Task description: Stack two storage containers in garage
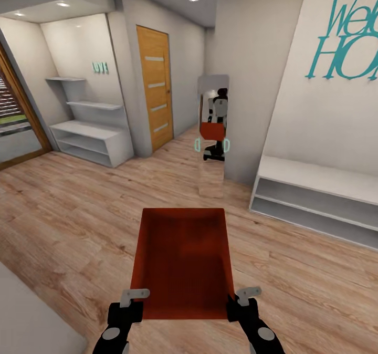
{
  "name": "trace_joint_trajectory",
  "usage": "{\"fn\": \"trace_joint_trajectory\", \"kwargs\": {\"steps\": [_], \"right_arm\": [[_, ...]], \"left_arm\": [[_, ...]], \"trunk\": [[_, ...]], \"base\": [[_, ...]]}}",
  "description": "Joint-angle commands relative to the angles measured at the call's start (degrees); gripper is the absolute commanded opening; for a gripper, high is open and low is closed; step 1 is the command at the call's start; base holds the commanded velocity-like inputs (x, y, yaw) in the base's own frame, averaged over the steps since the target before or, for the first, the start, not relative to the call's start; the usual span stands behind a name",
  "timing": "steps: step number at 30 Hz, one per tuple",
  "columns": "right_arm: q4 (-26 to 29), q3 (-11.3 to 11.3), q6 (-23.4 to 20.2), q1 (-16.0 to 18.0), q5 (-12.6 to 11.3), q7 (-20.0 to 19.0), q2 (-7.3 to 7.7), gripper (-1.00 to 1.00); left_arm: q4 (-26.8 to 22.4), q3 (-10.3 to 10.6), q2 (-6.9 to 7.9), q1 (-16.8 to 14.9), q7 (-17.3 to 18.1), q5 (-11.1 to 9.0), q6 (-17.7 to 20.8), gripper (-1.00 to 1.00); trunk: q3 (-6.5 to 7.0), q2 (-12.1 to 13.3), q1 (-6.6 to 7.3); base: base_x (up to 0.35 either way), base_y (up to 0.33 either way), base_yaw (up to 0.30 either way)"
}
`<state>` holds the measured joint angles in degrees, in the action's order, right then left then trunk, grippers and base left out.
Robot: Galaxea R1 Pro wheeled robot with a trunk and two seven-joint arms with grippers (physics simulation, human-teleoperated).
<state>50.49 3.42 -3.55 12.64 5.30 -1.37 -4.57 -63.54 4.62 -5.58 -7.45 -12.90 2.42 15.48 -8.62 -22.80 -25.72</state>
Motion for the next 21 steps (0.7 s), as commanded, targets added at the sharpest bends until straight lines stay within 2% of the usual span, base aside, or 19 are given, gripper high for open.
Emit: {"fn": "trace_joint_trajectory", "kwargs": {"steps": [1, 11, 21], "right_arm": [[0.2, 0.0, -0.4, 0.1, 0.4, -0.3, 0.0, -1.0], [0.2, 0.0, -0.4, 0.0, 0.4, -0.3, 0.0, -1.0], [0.2, 0.0, -0.4, 0.0, 0.4, -0.3, 0.0, -1.0]], "left_arm": [[-0.1, -1.6, 0.04, 0.0, -0.5, 0.7, 0.5, -1.0], [-0.1, -1.6, 0.04, -0.1, -0.6, 0.7, 0.5, -1.0], [-0.1, -1.6, -0.04, 0.0, -0.9, 0.7, 0.5, -1.0]], "trunk": [[-0.11, -0.1, -0.07], [-0.11, -0.1, -0.07], [-0.11, -0.1, -0.07]], "base": [[0.314, 0.167, 0.0], [0.315, 0.152, 0.0], [0.327, -0.024, 0.0]]}}
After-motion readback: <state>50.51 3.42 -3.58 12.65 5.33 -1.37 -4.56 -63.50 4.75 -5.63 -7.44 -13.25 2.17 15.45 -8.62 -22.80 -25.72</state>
